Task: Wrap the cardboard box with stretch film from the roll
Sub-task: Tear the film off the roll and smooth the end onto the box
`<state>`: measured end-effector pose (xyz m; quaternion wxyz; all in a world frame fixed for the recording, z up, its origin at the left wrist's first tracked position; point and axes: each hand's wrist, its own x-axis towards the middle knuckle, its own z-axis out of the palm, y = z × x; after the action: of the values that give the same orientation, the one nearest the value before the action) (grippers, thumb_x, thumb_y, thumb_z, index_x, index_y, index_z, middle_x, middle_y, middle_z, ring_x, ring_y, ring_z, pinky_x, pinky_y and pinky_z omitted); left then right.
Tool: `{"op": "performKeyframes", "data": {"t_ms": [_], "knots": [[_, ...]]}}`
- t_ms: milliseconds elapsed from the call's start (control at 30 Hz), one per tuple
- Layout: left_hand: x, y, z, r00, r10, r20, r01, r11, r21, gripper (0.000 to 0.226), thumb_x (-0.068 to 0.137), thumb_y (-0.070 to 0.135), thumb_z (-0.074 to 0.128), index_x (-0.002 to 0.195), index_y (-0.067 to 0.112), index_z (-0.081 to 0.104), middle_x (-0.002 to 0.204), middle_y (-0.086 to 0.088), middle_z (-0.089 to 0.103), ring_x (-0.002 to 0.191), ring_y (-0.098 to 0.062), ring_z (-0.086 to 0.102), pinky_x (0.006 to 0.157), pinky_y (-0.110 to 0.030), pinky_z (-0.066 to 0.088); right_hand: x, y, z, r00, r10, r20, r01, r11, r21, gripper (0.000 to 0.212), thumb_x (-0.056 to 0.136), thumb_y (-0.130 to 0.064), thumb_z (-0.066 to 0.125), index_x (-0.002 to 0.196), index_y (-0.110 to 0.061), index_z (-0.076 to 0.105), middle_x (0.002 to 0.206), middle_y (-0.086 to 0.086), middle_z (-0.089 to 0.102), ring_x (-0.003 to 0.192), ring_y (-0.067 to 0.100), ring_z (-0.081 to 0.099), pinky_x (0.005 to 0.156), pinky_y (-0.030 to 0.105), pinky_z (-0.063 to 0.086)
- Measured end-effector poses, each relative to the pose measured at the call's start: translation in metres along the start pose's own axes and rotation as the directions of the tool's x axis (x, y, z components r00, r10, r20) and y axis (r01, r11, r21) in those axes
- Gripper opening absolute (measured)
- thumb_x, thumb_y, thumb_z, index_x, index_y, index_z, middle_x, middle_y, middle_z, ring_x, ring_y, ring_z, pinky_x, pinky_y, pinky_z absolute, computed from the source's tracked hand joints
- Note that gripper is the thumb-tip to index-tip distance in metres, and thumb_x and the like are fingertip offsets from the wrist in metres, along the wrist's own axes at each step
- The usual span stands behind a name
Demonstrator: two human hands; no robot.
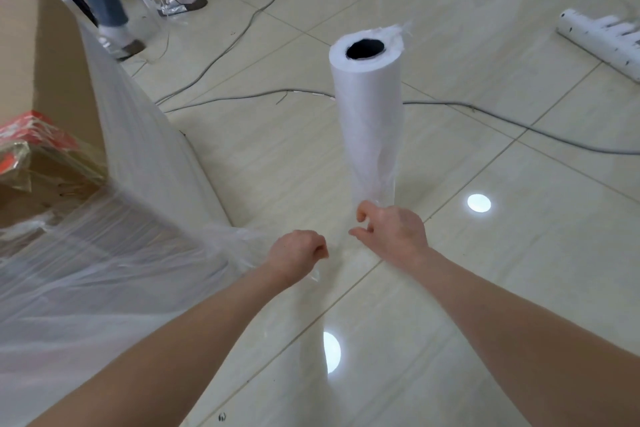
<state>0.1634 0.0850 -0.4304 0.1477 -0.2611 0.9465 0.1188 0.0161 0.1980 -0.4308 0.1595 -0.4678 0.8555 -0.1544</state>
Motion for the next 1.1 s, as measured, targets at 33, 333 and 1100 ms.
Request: {"op": "performKeyframes", "data": {"t_ms": [33, 333, 1100], "knots": [[0.001, -0.003, -0.002, 0.999, -0.046, -0.012, 0.045, 0.998, -0.053, 0.024, 0.096, 0.023, 0.049, 0.107, 0.014, 0.068, 0.11, -0.004, 0.067, 0.105, -0.022, 0.059, 0.084, -0.03, 0.043, -0.002, -0.004, 0.003, 0.998, -0.061, 0.012, 0.061, 0.998, 0.009, 0.033, 0.087, -0.053, 0.056, 0.109, -0.03, 0.049, 0.09, -0.001, 0.069, 0.087, 0.025, 0.065, 0.072, 0.031, 0.049], [0.0, -0.008, 0.002, 0.989, -0.09, -0.118, 0.047, 0.943, -0.331, 0.017, 0.084, 0.022, 0.061, 0.07, 0.019, 0.052, 0.068, 0.006, 0.052, 0.065, -0.015, 0.049, 0.066, -0.031, 0.045, 0.019, -0.017, 0.023, 0.954, 0.044, 0.295, 0.02, 0.977, -0.211, 0.035, 0.095, -0.026, 0.05, 0.129, -0.029, 0.054, 0.126, 0.005, 0.058, 0.118, 0.025, 0.055, 0.091, 0.032, 0.045], [0.025, 0.005, 0.014, 0.982, 0.186, -0.027, -0.185, 0.981, 0.052, 0.028, 0.097, 0.018, 0.043, 0.106, 0.018, 0.069, 0.102, -0.001, 0.063, 0.097, -0.021, 0.059, 0.074, -0.03, 0.043, 0.022, 0.002, 0.021, 0.963, 0.223, 0.154, -0.211, 0.974, -0.086, 0.022, 0.096, -0.033, 0.05, 0.104, -0.03, 0.069, 0.113, -0.002, 0.066, 0.106, 0.022, 0.062, 0.077, 0.024, 0.04]]}}
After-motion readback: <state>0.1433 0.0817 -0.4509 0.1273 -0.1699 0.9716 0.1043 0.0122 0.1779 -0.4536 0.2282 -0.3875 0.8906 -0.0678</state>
